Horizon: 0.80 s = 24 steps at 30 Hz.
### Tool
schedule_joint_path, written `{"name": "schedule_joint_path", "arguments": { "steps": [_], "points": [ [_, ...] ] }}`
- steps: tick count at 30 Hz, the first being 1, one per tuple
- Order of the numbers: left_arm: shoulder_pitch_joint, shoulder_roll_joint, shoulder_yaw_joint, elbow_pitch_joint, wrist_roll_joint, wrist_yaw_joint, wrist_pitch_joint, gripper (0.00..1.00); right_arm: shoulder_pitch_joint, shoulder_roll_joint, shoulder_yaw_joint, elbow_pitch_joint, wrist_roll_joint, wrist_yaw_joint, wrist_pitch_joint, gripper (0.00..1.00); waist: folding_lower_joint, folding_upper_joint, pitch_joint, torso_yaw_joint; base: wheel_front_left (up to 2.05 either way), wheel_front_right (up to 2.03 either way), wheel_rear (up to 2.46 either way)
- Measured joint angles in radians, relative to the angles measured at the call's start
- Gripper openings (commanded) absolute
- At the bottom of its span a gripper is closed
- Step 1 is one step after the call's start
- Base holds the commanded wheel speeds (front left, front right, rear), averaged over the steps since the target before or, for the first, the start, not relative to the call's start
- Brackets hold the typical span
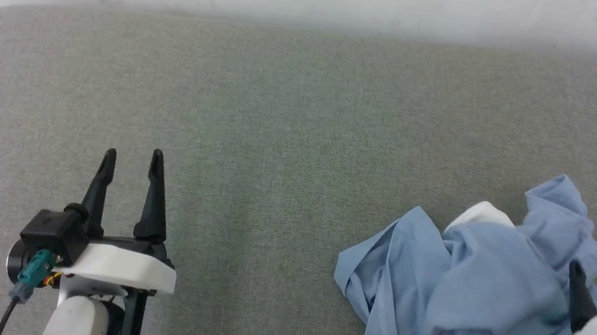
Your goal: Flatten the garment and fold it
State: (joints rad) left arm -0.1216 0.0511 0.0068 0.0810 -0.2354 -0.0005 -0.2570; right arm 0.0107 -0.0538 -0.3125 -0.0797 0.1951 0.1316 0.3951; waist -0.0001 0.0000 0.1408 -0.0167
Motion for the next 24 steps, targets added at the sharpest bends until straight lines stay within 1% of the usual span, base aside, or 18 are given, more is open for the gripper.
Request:
{"name": "schedule_joint_path", "arguments": {
  "steps": [3, 5, 7, 11, 14, 16, 17, 18, 19, 21, 24],
  "points": [
    [0.003, 0.0, -0.005, 0.0, 0.0, 0.0, 0.0, 1.0, -0.024, -0.001, 0.044, -0.04, -0.024, 0.0, -0.046, 1.0, 0.0, 0.0, -0.006, 0.002, 0.0, 0.0, 0.0],
    [0.004, 0.0, -0.002, 0.005, 0.0, -0.003, 0.0, 1.0, -0.036, 0.0, 0.085, -0.064, -0.028, 0.0, -0.046, 1.0, 0.0002, 0.0, -0.007, 0.008, 0.0, 0.0, 0.0],
    [0.004, 0.0, 0.001, 0.011, 0.0, -0.009, 0.0, 1.0, -0.046, 0.0, 0.13, -0.084, -0.037, 0.0, -0.019, 1.0, 0.0002, 0.0, -0.009, 0.014, 0.0, 0.0, 0.0],
    [0.005, 0.0, -0.008, 0.013, -0.001, -0.009, 0.0, 1.0, -0.046, 0.002, 0.195, -0.088, -0.067, 0.0, 0.132, 1.0, 0.0002, 0.0, -0.011, 0.028, 0.0, 0.0, 0.0],
    [0.012, 0.0, -0.014, 0.014, -0.003, -0.009, 0.0, 1.0, -0.043, 0.001, 0.198, -0.065, -0.127, 0.0, 0.274, 1.0, 0.0001, 0.0, -0.009, 0.04, 0.0, 0.0, 0.0],
    [0.011, 0.0, -0.015, 0.02, -0.007, -0.009, 0.0, 1.0, -0.042, 0.002, 0.196, -0.058, -0.152, 0.0, 0.336, 1.0, 0.0002, 0.0, -0.006, 0.048, 0.0, 0.0, 0.0],
    [0.011, 0.0, -0.019, 0.022, -0.01, -0.01, 0.0, 1.0, -0.042, 0.001, 0.194, -0.055, -0.154, 0.0, 0.36, 0.89, 0.0002, 0.0, -0.003, 0.052, 0.0, 0.0, 0.0],
    [0.011, 0.0, -0.024, 0.022, -0.012, -0.01, 0.0, 1.0, -0.043, 0.001, 0.191, -0.048, -0.153, 0.0, 0.384, 0.38, 0.0001, 0.0, -0.001, 0.057, 0.0, 0.0, 0.0],
    [0.011, 0.0, -0.028, 0.022, -0.012, -0.009, 0.0, 1.0, -0.042, 0.001, 0.193, -0.043, -0.153, 0.0, 0.405, 0.0, 0.0002, 0.0, 0.0, 0.061, 0.0, 0.0, 0.0],
    [0.011, 0.0, -0.033, 0.024, -0.016, -0.009, 0.0, 1.0, -0.042, 0.001, 0.199, -0.04, -0.154, 0.0, 0.431, 0.0, 0.0002, 0.0, 0.004, 0.071, 0.0, 0.0, 0.0],
    [0.01, 0.0, -0.039, 0.026, -0.02, -0.009, 0.0, 1.0, -0.055, 0.002, 0.205, -0.042, -0.163, 0.0, 0.416, 0.0, 0.0002, 0.0, 0.009, 0.087, 0.0, 0.0, 0.0]
  ]
}}
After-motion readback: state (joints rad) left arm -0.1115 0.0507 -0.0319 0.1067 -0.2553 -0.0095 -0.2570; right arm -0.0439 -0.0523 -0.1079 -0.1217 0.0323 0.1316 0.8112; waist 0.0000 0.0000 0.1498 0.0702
